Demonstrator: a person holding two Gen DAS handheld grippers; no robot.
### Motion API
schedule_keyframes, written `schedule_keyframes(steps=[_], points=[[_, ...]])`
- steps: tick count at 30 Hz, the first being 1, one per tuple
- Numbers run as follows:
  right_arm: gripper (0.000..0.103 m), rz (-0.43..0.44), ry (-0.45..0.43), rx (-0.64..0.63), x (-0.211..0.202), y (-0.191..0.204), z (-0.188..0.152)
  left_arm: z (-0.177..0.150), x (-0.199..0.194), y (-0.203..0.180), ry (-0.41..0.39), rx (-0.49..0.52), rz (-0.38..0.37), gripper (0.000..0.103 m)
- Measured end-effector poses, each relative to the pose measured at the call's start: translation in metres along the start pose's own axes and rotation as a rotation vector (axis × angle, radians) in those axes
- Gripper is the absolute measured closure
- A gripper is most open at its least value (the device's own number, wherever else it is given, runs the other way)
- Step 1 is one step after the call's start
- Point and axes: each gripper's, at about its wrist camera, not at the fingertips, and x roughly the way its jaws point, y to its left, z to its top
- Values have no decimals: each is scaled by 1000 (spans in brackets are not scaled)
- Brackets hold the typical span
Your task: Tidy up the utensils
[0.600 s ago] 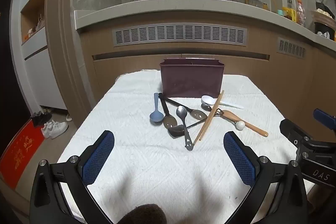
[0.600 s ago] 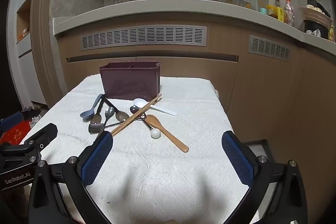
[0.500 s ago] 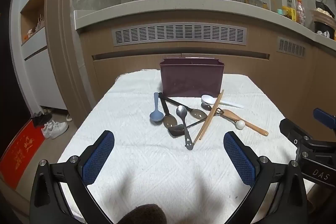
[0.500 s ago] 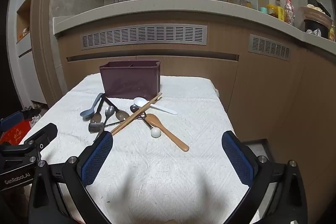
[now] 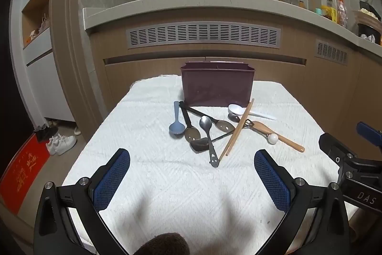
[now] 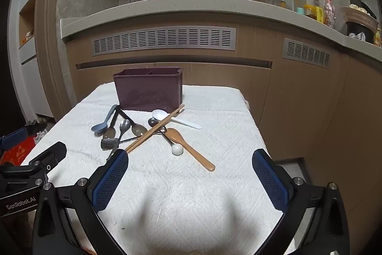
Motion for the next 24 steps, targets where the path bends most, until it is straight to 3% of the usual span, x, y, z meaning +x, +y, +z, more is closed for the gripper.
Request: schedule_keyframes(steps=[24], points=[[0, 3, 17, 7, 2, -3, 5, 1, 7, -1, 32, 0, -4, 0]])
